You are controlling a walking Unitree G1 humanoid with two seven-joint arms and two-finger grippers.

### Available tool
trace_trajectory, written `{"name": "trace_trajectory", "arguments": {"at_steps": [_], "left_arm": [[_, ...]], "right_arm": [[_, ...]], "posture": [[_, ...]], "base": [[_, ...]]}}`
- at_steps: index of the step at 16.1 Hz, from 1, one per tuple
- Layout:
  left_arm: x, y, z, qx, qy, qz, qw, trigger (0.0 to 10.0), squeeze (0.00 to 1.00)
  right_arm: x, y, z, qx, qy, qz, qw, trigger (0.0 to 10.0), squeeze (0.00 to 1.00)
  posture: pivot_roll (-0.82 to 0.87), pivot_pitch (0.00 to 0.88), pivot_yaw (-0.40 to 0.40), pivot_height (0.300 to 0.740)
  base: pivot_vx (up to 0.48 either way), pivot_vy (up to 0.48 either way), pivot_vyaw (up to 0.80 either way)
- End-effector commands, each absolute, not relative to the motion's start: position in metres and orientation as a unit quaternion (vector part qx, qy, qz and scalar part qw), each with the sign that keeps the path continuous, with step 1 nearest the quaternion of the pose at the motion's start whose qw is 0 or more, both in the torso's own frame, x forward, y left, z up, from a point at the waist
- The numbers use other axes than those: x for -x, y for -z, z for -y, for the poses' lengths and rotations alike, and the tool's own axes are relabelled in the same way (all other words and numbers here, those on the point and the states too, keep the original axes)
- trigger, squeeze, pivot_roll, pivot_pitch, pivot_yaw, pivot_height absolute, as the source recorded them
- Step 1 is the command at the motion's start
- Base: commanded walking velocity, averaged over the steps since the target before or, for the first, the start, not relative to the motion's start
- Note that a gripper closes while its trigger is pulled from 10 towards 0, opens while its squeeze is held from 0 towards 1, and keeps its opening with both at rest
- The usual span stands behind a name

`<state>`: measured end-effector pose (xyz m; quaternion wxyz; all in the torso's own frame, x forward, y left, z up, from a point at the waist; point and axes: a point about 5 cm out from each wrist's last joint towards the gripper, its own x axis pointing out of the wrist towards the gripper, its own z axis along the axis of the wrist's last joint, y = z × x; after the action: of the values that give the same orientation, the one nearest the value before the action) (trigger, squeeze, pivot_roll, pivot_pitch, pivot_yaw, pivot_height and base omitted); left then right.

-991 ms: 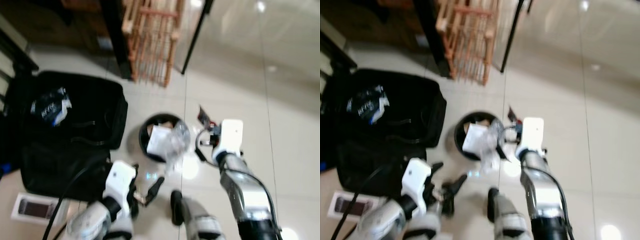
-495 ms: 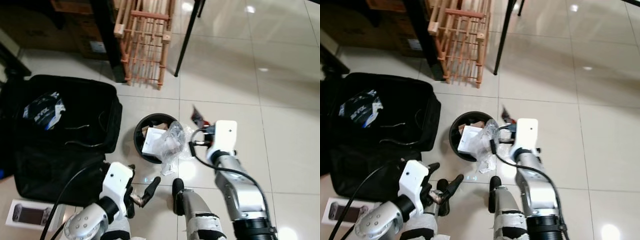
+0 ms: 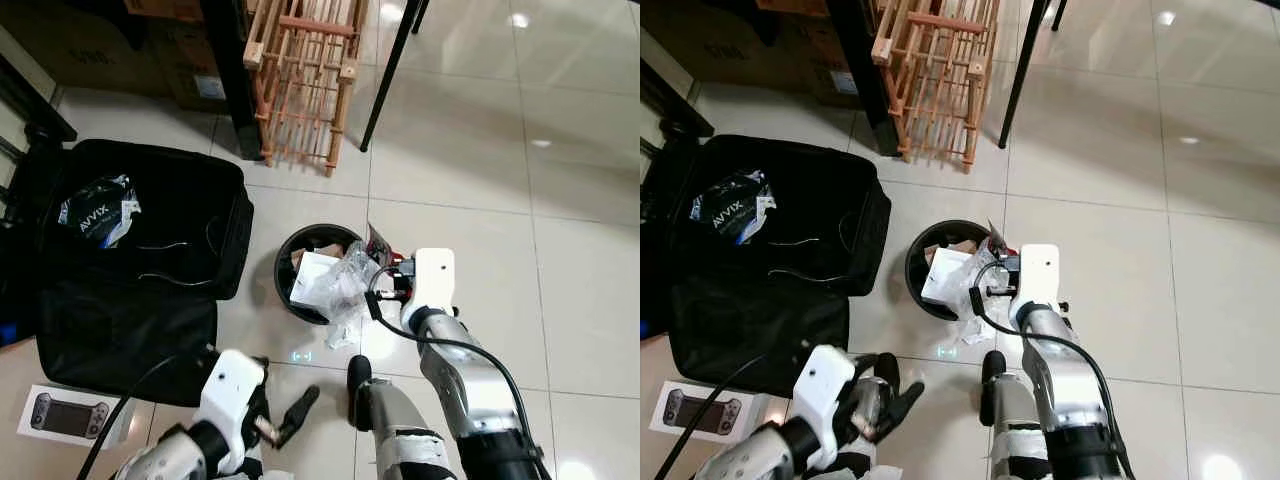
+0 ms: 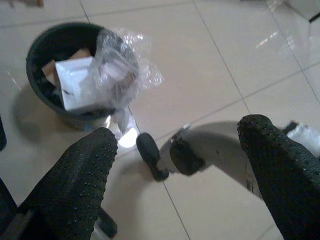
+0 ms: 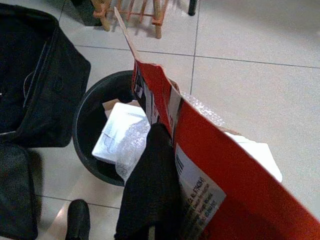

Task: Picking trash to rubbish bin

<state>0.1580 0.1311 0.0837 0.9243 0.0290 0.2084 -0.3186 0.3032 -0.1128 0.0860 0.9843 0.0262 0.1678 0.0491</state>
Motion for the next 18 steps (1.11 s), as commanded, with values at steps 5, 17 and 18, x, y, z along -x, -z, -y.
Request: {"name": "trace_trajectory", "arguments": {"at_steps": [5, 17, 18], "left_arm": [[-0.144, -0.077, -0.135, -0.028, 0.324, -0.24, 0.915, 10.0, 0.0], [-0.131, -0.07, -0.148, -0.05, 0.296, -0.26, 0.918, 10.0, 0.0], [-0.13, -0.069, -0.149, -0.052, 0.292, -0.261, 0.919, 10.0, 0.0]], "right_arm": [[-0.318, -0.078, 0.105, -0.025, -0.073, -0.184, 0.98, 10.0, 0.0], [-0.338, -0.059, 0.069, -0.046, -0.113, -0.251, 0.96, 10.0, 0.0], [-0.339, -0.06, 0.065, -0.046, -0.118, -0.25, 0.96, 10.0, 0.0]], "posture": [[0.17, 0.559, -0.036, 0.74], [0.2, 0.619, -0.049, 0.74], [0.2, 0.622, -0.051, 0.74]], "base": [[0.0, 0.0, 0.0], [0.0, 0.0, 0.0], [0.0, 0.0, 0.0]]}}
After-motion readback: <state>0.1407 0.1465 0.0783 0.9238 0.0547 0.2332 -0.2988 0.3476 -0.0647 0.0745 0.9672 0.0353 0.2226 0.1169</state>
